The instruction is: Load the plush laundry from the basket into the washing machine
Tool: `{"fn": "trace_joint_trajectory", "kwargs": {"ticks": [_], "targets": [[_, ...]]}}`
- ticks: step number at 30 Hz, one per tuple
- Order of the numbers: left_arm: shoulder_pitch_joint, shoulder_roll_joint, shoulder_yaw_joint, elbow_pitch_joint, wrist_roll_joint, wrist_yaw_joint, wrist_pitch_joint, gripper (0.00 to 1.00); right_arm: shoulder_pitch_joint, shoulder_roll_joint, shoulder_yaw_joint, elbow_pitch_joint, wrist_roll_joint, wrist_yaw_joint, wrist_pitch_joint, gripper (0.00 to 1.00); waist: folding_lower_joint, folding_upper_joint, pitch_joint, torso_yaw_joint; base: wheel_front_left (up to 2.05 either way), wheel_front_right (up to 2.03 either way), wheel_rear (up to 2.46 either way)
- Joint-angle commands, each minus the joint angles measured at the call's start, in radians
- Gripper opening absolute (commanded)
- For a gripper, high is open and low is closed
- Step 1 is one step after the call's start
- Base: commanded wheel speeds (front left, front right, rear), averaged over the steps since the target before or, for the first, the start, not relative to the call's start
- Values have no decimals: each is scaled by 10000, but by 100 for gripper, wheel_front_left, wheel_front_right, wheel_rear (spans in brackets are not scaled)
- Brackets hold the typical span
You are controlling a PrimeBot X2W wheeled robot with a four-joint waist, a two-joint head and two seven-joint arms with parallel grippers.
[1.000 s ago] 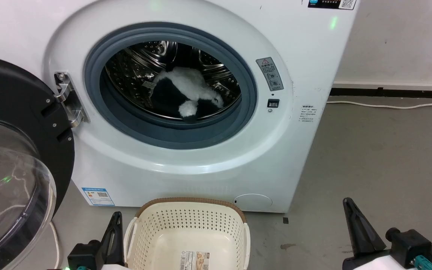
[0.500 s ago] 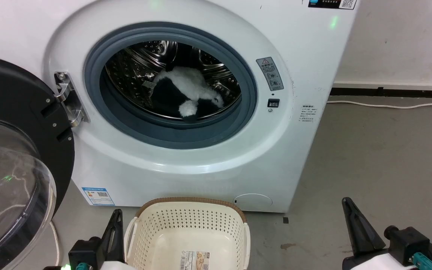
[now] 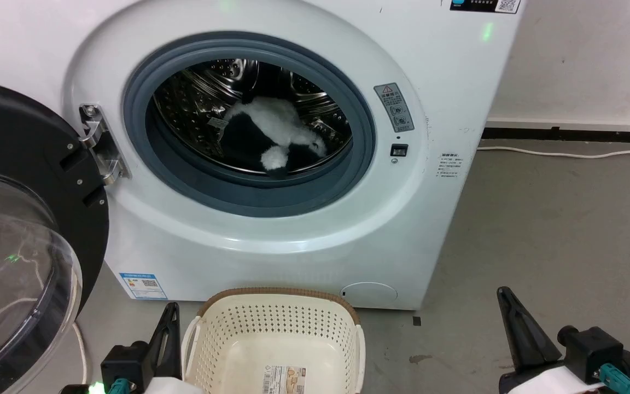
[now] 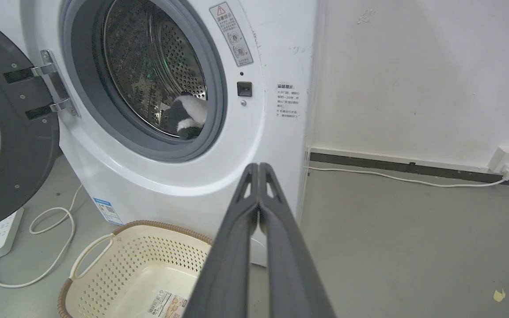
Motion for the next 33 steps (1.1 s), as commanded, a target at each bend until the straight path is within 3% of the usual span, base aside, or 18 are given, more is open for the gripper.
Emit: {"fn": "trace_joint_trajectory", "kwargs": {"ticks": [1,33], "targets": [[-150,-33,30,-95,119,-42,84,0,-125,3,-25,-89,-67,-3,61,0,0,0,2,1,0,0,0],[-345,-138,140,-576,482,-135,820,0,-294,6,-87,-379,-378,-6,800,0,0,0,28,14,0,0,0]]}}
